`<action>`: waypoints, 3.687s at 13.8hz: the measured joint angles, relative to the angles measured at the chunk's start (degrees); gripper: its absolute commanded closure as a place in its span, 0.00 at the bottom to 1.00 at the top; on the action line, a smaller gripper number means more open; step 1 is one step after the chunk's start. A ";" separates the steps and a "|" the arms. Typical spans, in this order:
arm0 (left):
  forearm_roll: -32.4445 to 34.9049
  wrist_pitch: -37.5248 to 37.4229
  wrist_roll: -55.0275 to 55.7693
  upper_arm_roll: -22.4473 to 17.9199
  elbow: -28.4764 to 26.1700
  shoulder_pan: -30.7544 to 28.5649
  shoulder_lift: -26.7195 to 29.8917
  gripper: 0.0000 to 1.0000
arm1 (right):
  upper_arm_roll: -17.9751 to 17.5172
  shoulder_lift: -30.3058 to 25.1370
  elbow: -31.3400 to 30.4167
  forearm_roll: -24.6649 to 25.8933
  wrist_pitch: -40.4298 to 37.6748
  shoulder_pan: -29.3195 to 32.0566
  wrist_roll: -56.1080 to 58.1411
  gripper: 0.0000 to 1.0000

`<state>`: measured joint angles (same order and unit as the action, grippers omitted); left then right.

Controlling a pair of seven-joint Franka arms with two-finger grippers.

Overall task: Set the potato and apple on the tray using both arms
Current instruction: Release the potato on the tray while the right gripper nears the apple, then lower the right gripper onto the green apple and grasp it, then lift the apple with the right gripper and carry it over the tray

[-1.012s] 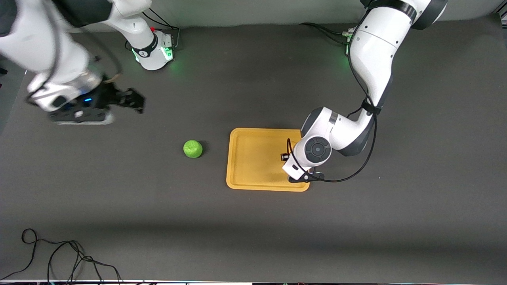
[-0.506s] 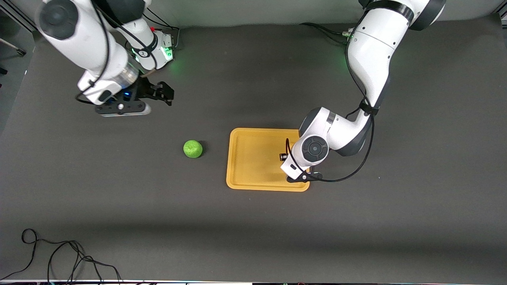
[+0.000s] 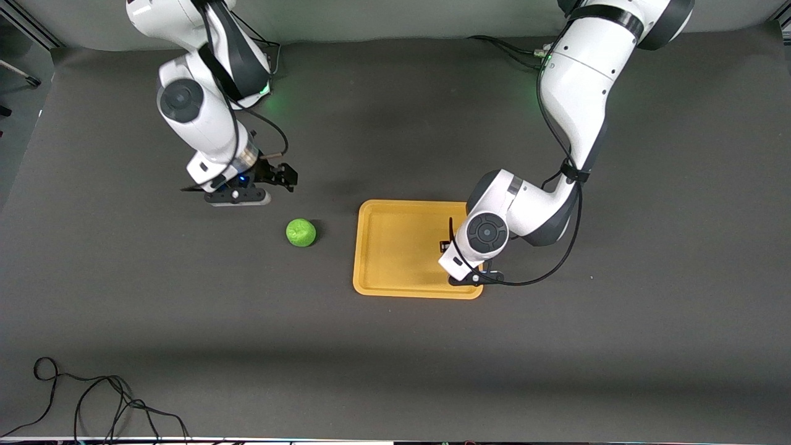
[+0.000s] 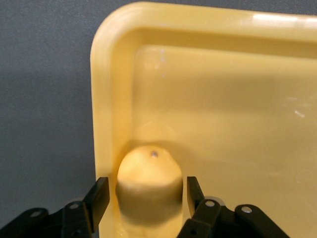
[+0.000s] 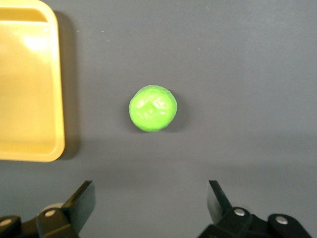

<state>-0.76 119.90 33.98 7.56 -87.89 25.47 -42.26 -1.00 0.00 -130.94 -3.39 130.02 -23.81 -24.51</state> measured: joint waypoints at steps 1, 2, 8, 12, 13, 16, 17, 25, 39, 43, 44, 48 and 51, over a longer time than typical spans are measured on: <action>0.00 0.01 0.00 -0.01 0.06 -0.01 0.02 0.17 | 0.00 2.06 -0.25 0.00 2.44 0.00 -0.08 0.00; 0.00 -0.01 0.00 -0.06 0.23 -0.06 0.08 0.17 | 0.00 4.34 -0.27 0.00 4.94 0.00 -0.39 0.00; 0.00 -4.66 -0.06 -0.78 3.10 -5.71 10.29 0.00 | 0.07 15.16 -0.19 0.01 18.88 -3.88 -4.34 0.00; 0.97 -12.59 -3.23 -1.12 1.14 -11.35 24.70 0.00 | 2.11 18.23 0.01 3.28 22.00 -3.80 -4.34 0.00; 1.20 -13.89 -6.47 -1.19 -0.69 -13.15 27.59 0.00 | 2.58 18.32 0.03 3.78 22.12 -3.72 -4.34 0.00; 1.25 -15.53 -16.54 -1.38 -8.01 -19.28 34.41 0.00 | 3.00 19.44 0.01 4.06 24.14 -3.71 -4.33 0.00; 1.26 -15.53 -19.71 -1.40 -10.10 -21.11 36.21 0.00 | 3.00 20.02 0.02 4.08 24.58 -3.72 -4.33 0.00; 1.27 -14.31 -29.76 -1.39 -16.03 -27.19 42.31 0.01 | 3.20 21.75 1.55 4.12 26.15 -3.71 -4.33 0.47; 1.27 -16.66 -36.56 -1.43 -11.17 -29.62 40.45 0.01 | 4.01 14.66 36.27 5.41 -19.25 -4.05 -4.27 0.56; 1.27 -17.46 -36.56 -1.36 -10.83 -29.62 40.35 0.01 | 2.99 19.96 48.42 3.67 -23.60 -10.87 -9.31 0.56; 1.27 -17.49 -36.56 -1.35 -10.82 -29.62 40.27 0.01 | 2.85 22.84 52.13 3.66 -24.57 -13.67 -13.00 0.56; 1.27 -17.51 -36.56 -1.30 -10.74 -29.62 40.02 0.01 | 2.80 36.53 65.91 3.68 -25.23 -22.08 -23.41 0.56; 1.27 -17.54 -36.55 -1.31 -10.67 -29.62 39.96 0.01 | 2.91 45.69 69.08 3.78 -19.47 -23.63 -25.10 0.56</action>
<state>0.51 102.36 -2.58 6.26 -98.57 -4.15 -2.30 1.91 45.69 -61.86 0.39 110.55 -47.44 -49.62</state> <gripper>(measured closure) 0.004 0.300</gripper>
